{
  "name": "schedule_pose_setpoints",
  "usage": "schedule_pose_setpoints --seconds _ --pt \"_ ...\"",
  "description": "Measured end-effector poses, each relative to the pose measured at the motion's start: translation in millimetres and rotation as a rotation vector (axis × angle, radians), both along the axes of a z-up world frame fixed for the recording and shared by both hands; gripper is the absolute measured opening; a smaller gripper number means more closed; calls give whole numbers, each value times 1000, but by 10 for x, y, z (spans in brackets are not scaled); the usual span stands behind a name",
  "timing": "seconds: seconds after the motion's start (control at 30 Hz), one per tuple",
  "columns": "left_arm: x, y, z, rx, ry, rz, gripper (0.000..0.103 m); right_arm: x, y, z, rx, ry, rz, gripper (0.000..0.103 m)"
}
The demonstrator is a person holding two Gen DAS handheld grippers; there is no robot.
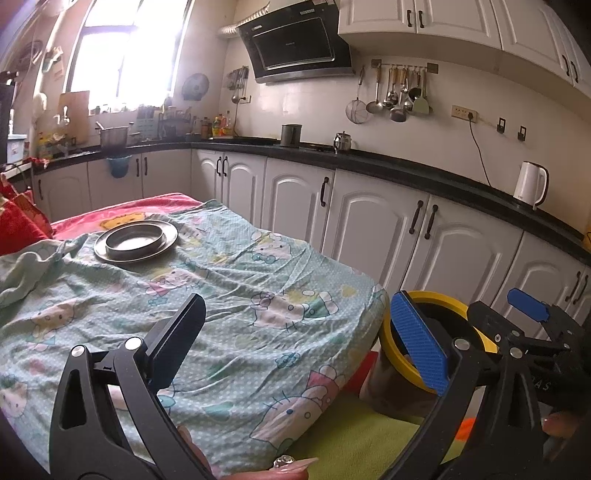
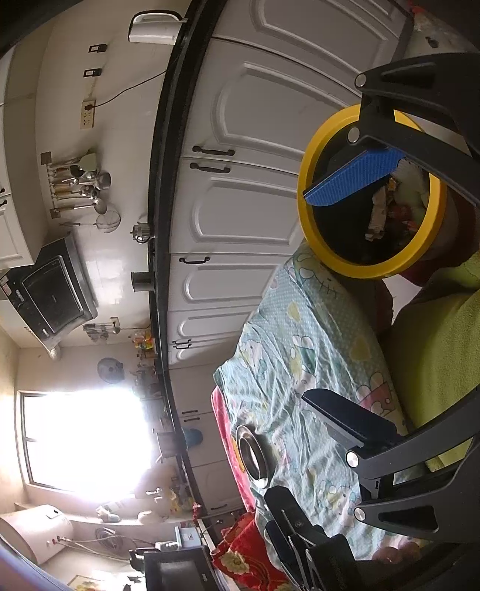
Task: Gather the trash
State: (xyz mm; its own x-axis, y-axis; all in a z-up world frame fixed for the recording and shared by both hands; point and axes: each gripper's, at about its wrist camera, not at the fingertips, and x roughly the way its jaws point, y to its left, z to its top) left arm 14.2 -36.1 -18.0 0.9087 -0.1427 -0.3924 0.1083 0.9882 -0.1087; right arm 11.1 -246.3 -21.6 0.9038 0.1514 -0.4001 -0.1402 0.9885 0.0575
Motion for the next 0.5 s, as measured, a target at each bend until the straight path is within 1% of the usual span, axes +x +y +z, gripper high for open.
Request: schedule_pose_setpoints --seconds 0.5 --pt "0 1 -1 1 0 -1 92 13 3 -8 1 4 -1 97"
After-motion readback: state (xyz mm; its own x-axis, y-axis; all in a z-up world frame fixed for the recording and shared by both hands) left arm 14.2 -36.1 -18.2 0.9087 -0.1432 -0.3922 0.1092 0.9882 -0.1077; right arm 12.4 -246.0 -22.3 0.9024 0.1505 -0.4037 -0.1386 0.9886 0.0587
